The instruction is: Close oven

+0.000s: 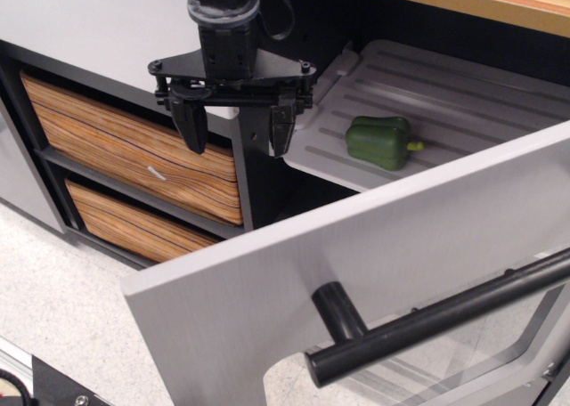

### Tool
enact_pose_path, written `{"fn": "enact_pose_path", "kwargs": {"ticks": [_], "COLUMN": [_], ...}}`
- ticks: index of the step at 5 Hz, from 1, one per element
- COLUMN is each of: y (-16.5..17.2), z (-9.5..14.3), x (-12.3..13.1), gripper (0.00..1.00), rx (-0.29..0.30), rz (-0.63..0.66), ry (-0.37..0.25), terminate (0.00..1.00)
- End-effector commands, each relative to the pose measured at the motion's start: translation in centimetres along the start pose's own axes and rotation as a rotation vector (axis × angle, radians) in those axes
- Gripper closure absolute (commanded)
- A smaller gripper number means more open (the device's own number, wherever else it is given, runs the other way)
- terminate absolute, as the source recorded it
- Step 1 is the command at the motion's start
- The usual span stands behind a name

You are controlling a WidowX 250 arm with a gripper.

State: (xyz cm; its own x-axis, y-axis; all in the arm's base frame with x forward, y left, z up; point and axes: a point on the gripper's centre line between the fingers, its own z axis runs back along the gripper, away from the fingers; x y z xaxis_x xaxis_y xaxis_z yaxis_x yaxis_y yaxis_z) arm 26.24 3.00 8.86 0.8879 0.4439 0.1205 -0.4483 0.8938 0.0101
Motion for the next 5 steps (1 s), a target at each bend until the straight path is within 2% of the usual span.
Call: {"fn": "enact_pose_path", "kwargs": {"ticks": [1,2,3,5], "y": [0.0,-1.1,-2.7,-6.0], "z": [0.0,0.9,2.4,7.4], "x": [0.0,-1.4,-2.9,-5.5], "gripper": [0.00,0.00,0.00,0.00], "rx": [0.000,-0.027,-0.034,-0.042], "rz": [0.000,0.038,0.091,0.212], "ry": [0.000,-0.002,-0.041,-0.008], "terminate": [0.00,0.00,0.00,0.00]}}
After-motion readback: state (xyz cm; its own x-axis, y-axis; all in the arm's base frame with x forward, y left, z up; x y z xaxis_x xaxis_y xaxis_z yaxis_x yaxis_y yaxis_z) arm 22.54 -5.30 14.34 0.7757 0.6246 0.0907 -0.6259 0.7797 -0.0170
